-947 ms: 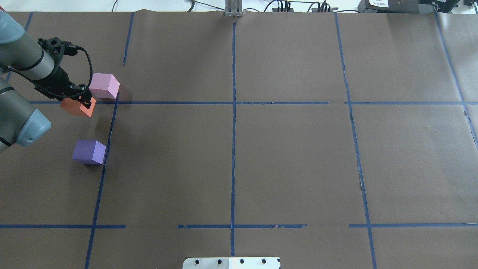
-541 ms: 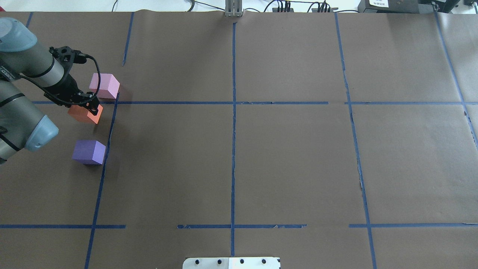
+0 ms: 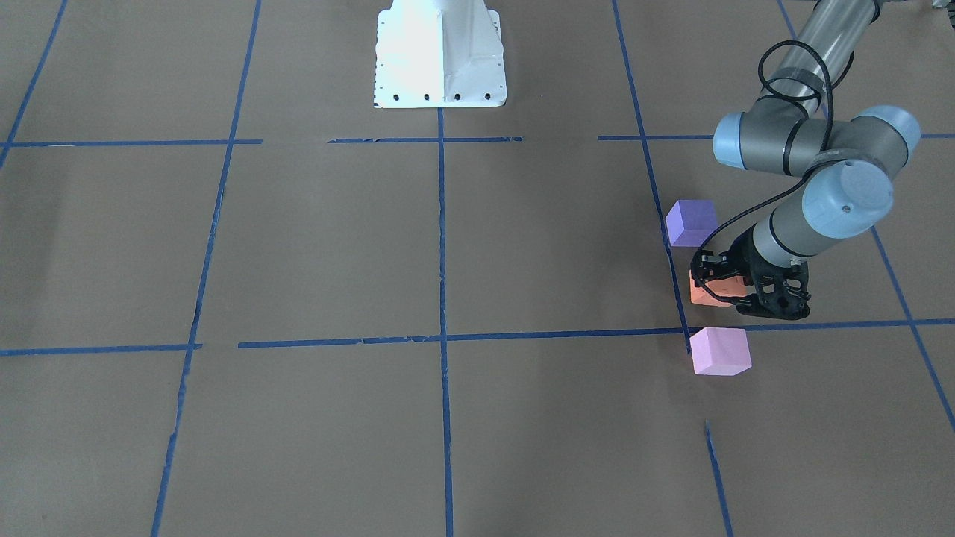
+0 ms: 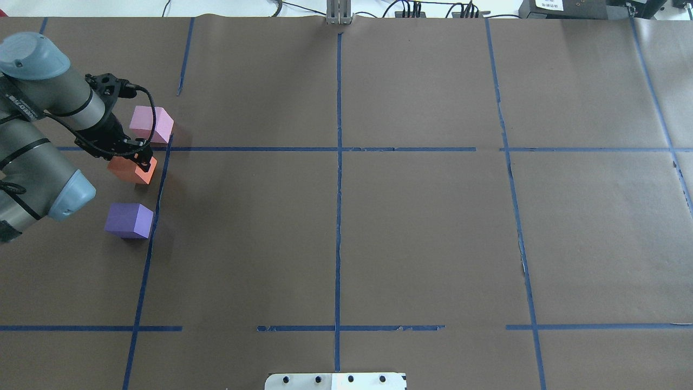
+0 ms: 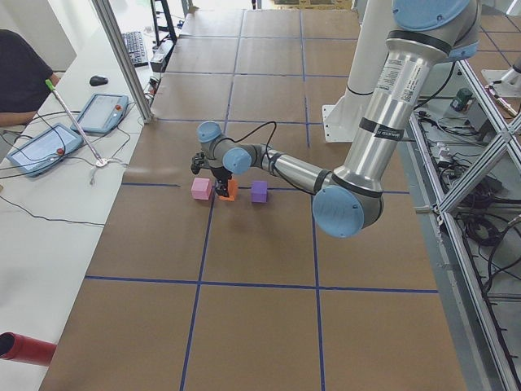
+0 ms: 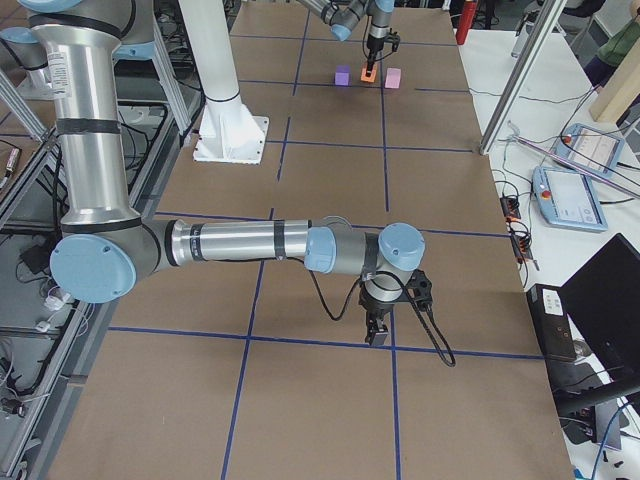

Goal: Arrange blocks in a line
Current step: 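Carry the orange cube to between the pink and purple cubes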

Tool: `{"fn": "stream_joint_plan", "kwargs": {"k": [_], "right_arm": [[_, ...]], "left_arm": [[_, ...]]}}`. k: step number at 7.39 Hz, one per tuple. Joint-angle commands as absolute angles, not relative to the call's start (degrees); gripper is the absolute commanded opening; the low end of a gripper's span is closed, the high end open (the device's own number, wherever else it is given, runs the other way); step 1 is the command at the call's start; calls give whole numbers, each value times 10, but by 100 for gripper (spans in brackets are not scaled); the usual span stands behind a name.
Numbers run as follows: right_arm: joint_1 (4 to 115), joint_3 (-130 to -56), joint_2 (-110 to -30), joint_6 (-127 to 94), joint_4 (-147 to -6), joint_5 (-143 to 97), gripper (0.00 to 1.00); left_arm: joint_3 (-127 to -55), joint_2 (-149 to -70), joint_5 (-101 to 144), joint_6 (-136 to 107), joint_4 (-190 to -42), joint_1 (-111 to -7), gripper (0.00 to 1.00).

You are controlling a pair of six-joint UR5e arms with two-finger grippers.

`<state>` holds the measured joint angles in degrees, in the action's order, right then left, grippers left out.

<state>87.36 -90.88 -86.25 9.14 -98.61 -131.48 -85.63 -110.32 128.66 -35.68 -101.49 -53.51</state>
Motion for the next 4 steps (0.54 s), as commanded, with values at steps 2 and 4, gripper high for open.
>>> {"fn": "stream_joint_plan", "kwargs": {"k": [2, 4], "right_arm": [[874, -909, -863, 91, -986, -1315, 100], [874, -909, -863, 91, -986, -1315, 100]], "left_arm": [[-846, -1107, 1290, -358, -1019, -533, 24], [-839, -1112, 1295, -357, -1020, -533, 25]]}}
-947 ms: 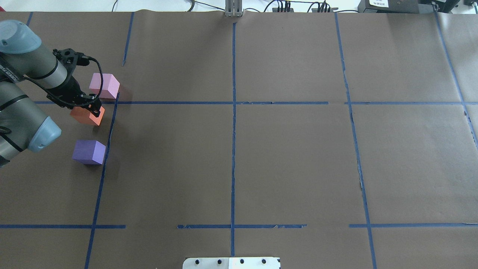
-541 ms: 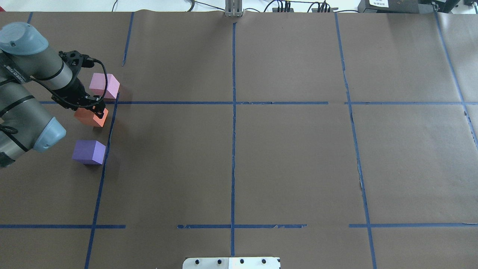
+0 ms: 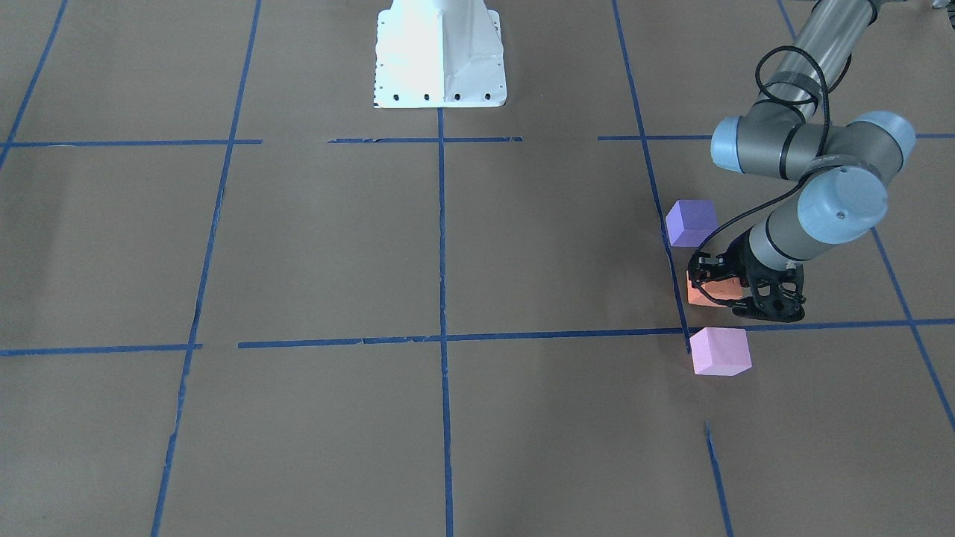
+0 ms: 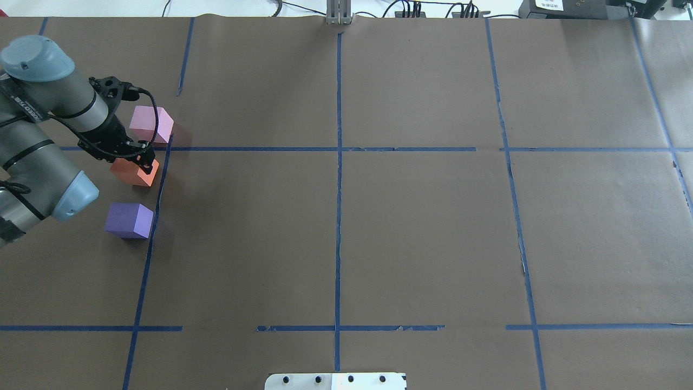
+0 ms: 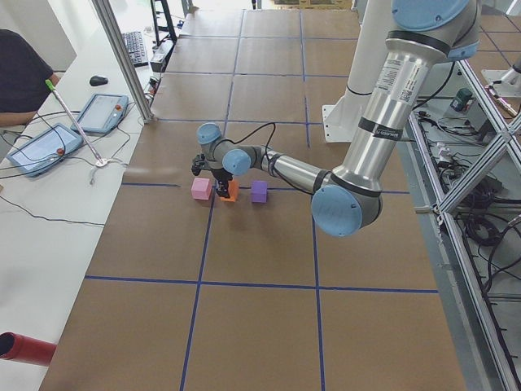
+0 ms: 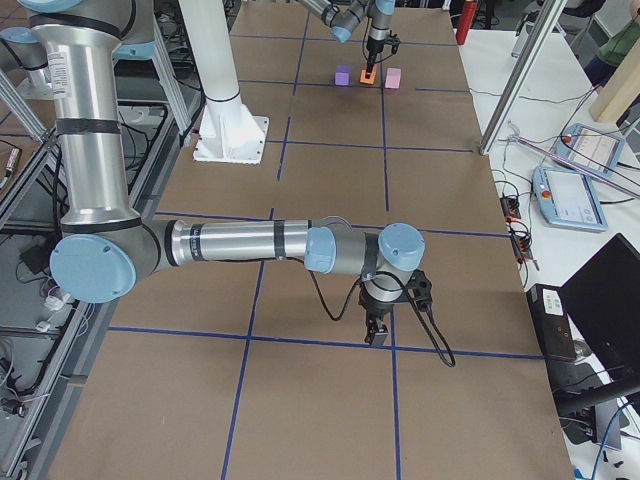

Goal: Arrange blocks in a line
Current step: 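Carry the orange cube to between the pink and purple cubes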

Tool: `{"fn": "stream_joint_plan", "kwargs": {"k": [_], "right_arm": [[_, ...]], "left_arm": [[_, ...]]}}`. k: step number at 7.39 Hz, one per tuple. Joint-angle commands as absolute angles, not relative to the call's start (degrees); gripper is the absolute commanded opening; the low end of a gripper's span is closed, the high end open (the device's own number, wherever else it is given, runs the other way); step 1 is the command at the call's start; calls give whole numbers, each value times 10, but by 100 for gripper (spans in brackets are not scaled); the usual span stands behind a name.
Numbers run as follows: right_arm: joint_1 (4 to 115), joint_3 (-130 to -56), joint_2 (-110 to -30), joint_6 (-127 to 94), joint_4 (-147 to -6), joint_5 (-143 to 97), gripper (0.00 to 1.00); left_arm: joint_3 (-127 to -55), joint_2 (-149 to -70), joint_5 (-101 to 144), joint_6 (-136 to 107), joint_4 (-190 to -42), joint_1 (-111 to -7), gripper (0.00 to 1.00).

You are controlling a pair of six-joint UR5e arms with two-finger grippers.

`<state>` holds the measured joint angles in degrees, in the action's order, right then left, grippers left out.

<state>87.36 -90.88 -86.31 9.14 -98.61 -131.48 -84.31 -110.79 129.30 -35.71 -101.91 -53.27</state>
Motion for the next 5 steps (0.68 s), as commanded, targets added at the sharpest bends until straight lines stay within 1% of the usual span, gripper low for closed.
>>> {"fn": "stream_joint_plan", "kwargs": {"k": [1, 3, 5], "right_arm": [[874, -909, -863, 91, -986, -1315, 100], [874, -909, -863, 91, -986, -1315, 100], [874, -909, -863, 91, -986, -1315, 100]], "left_arm": [[-838, -1115, 1296, -357, -1020, -533, 25], [-837, -1115, 1296, -357, -1020, -529, 28], [-834, -1115, 1296, -357, -1020, -528, 35]]}}
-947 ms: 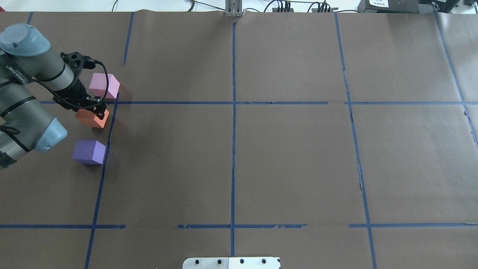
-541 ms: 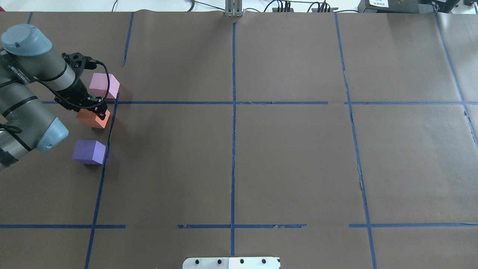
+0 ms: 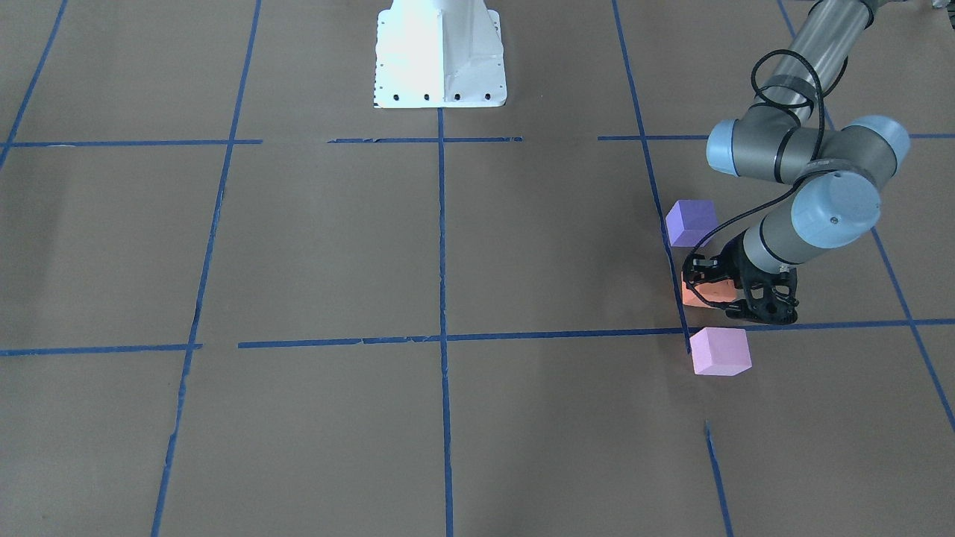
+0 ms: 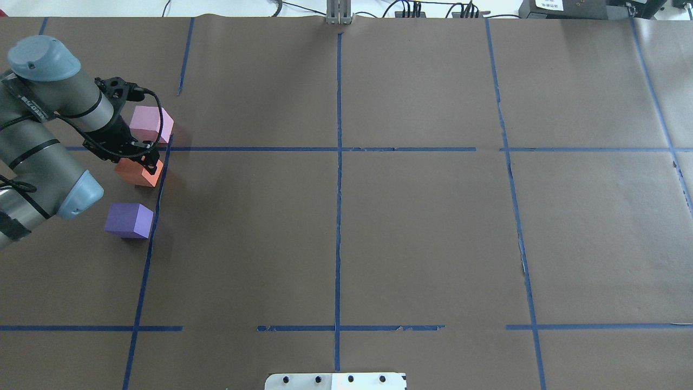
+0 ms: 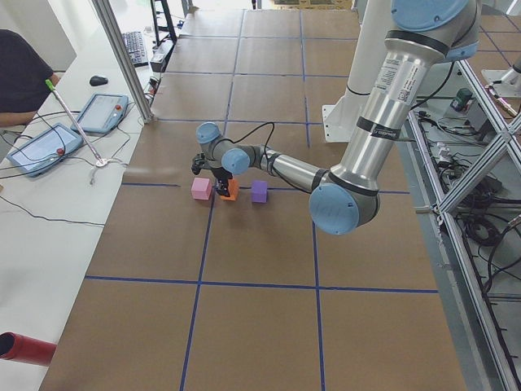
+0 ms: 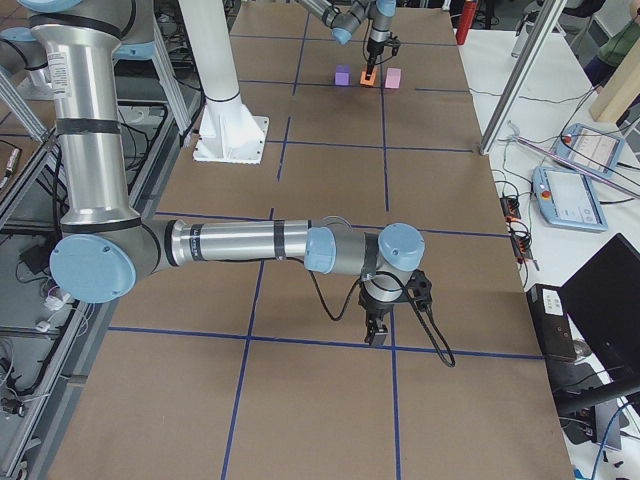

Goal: Arrange blocks in a line
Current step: 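Lower the orange cube onto the table and adjust its position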

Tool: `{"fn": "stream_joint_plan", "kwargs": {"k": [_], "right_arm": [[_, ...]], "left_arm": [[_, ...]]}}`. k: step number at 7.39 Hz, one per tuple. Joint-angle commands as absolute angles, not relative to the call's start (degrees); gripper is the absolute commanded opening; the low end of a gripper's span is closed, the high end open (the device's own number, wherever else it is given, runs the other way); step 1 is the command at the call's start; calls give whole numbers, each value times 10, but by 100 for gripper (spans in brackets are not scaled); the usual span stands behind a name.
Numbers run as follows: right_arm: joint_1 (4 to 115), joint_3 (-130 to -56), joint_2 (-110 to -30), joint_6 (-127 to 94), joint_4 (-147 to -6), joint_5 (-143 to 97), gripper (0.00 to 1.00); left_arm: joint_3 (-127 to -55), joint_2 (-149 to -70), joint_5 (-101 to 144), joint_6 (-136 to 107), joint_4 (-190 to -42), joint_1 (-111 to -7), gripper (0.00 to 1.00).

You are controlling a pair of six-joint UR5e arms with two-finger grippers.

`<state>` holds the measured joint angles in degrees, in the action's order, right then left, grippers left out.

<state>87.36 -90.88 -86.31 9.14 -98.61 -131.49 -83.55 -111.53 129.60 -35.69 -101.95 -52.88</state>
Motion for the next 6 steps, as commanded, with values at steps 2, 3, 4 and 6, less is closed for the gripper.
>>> {"fn": "stream_joint_plan", "kwargs": {"k": [2, 3, 4, 6], "right_arm": [[874, -909, -863, 91, -986, -1315, 100], [874, -909, -863, 91, -986, -1315, 100], [874, -909, -863, 91, -986, -1315, 100], [874, -909, -863, 91, -986, -1315, 100]], "left_arm": [[-827, -1115, 1296, -357, -1026, -528, 40], [-824, -1115, 1296, -357, -1031, -527, 47], [-822, -1115, 1296, -357, -1033, -527, 54], [-817, -1115, 1296, -357, -1046, -527, 66]]}}
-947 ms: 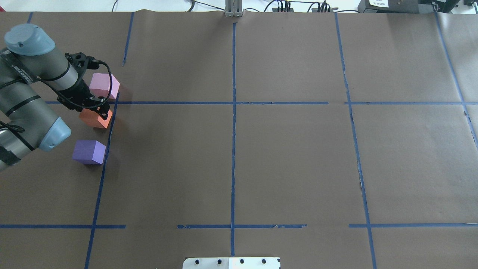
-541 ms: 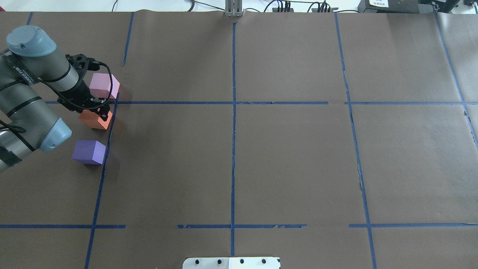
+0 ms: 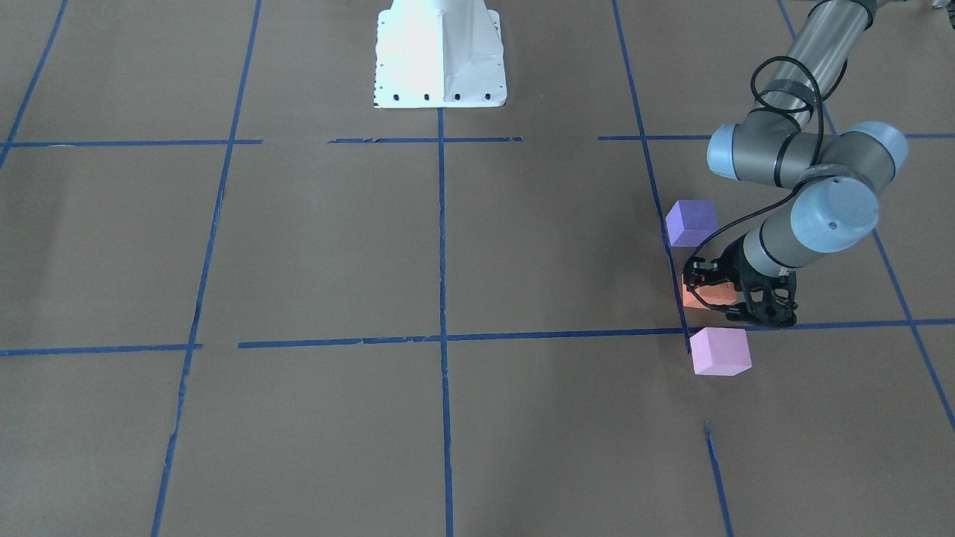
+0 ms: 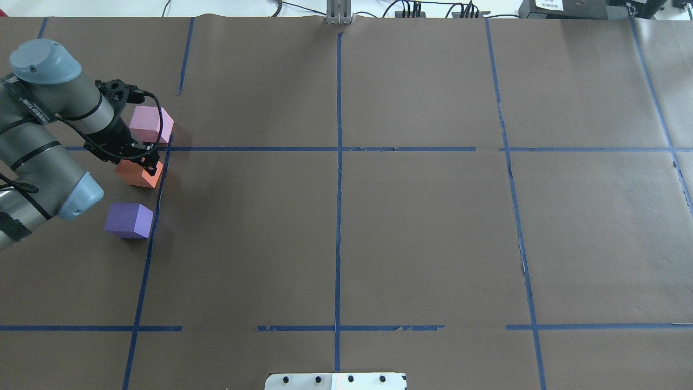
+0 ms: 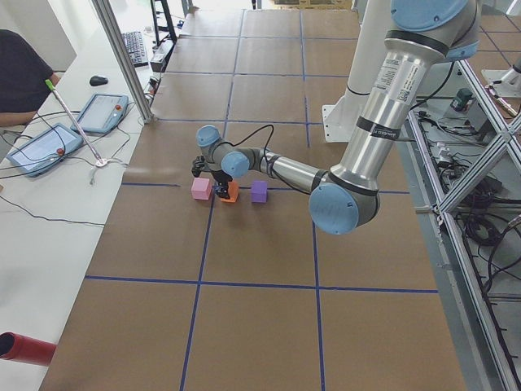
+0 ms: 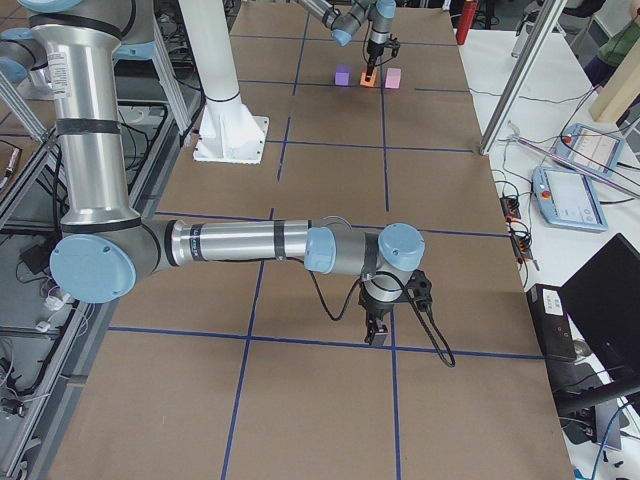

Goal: Arrange blocks in a line
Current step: 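Lower the orange cube onto the table and adjust its position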

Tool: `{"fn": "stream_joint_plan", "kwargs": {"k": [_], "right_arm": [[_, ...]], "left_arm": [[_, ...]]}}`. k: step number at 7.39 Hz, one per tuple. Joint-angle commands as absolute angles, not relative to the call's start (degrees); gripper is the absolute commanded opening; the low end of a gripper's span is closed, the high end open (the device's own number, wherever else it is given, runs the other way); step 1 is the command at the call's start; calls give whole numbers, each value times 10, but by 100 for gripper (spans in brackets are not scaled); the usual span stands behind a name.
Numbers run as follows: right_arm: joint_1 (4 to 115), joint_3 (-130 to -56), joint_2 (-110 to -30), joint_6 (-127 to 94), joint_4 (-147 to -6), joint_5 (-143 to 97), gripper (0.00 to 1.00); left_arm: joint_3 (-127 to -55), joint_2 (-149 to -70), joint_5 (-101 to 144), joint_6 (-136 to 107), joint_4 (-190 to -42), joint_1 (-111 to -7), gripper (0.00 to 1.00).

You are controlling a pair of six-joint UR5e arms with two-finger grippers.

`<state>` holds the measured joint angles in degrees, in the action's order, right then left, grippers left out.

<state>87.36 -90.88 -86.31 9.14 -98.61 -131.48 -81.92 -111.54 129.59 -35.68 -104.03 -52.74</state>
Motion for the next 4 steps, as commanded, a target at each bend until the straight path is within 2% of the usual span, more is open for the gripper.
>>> {"fn": "stream_joint_plan", "kwargs": {"k": [1, 3, 4], "right_arm": [[874, -909, -863, 91, -986, -1315, 100], [874, -909, -863, 91, -986, -1315, 100], [874, -909, -863, 91, -986, -1315, 100]], "left_arm": [[-817, -1116, 1296, -357, -1047, -527, 71], [-817, -1115, 1296, -357, -1047, -527, 84], [-817, -1115, 1296, -357, -1047, -526, 94]]}}
